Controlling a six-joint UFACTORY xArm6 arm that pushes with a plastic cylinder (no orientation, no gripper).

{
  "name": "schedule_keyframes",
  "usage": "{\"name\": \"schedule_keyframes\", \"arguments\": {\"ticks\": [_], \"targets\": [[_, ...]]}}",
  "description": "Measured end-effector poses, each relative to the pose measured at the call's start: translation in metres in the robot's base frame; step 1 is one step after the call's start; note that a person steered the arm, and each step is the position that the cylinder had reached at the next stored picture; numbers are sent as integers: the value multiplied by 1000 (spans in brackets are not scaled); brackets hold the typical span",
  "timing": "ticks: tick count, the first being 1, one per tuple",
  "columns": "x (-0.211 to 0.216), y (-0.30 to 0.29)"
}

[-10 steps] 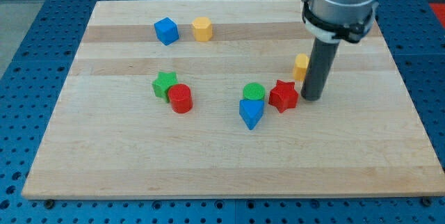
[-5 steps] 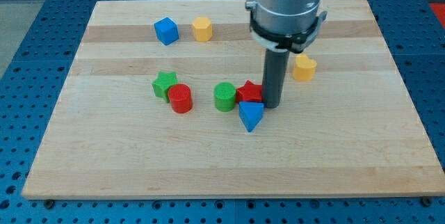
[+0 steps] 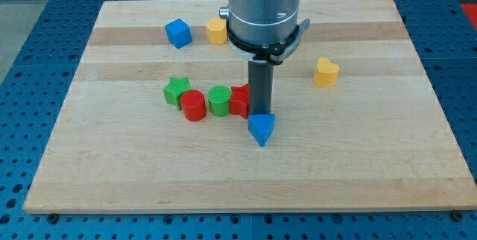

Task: Make a group of green and red blocks at the top left side of the blue triangle

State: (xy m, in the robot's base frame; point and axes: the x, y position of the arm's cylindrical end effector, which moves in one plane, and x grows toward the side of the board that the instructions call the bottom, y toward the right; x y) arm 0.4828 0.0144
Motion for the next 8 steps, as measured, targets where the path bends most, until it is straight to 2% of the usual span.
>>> {"name": "schedule_keyframes", "arguments": {"ticks": [6,8], "targets": [[-11,-44],[1,-52]]}}
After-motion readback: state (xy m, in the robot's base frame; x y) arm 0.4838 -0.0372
